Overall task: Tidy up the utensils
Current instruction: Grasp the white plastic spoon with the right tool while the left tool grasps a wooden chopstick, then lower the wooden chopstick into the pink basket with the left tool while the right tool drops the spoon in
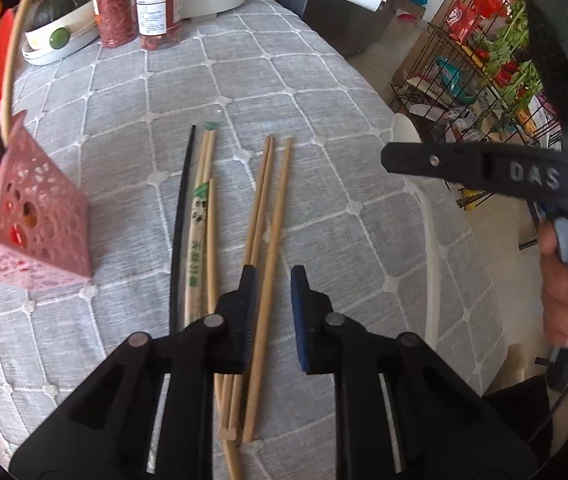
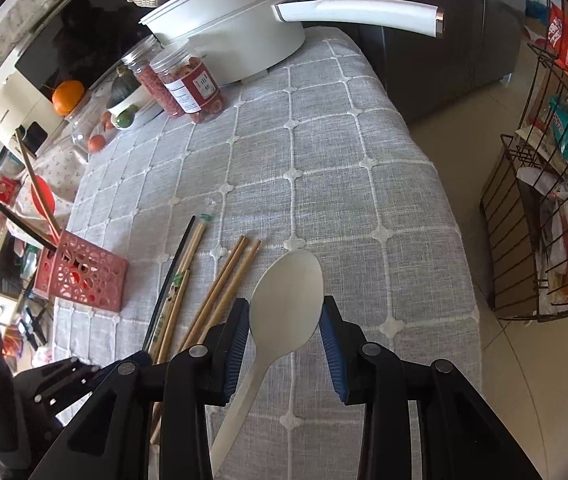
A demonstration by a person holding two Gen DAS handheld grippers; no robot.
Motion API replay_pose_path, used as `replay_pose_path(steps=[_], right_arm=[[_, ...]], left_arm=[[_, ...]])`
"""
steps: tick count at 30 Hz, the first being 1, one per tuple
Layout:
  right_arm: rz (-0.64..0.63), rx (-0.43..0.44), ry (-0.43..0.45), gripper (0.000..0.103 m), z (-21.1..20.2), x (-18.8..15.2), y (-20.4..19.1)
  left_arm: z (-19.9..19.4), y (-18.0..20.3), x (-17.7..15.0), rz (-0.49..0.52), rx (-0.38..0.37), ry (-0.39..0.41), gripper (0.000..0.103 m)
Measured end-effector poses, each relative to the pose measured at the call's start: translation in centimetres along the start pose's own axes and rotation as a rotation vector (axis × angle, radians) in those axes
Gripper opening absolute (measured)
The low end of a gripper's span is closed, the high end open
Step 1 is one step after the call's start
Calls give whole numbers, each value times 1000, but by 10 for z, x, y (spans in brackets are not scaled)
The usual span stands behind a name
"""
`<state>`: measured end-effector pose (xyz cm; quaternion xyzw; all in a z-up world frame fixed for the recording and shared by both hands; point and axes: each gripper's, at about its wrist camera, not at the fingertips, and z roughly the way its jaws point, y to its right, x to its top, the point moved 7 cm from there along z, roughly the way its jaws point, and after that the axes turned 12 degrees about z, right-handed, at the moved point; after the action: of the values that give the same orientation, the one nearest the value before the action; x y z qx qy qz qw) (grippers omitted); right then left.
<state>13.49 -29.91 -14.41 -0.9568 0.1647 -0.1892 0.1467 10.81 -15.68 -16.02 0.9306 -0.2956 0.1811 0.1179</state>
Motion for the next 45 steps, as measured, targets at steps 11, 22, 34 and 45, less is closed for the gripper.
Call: replay_pose_path(steps=[11, 22, 34, 45], right_arm=[[41, 43, 21, 36, -23, 5, 22], [62, 51, 24, 36, -26, 8, 27], [87, 37, 72, 36, -41, 6, 32], [111, 83, 169, 36, -76, 1, 18]], left_arm=[[38, 5, 35, 4, 54, -86, 14], [63, 8, 40, 48, 110, -144, 14], [12, 16, 31, 147, 210, -19, 7], [-88, 18, 18, 157, 178, 242, 7]])
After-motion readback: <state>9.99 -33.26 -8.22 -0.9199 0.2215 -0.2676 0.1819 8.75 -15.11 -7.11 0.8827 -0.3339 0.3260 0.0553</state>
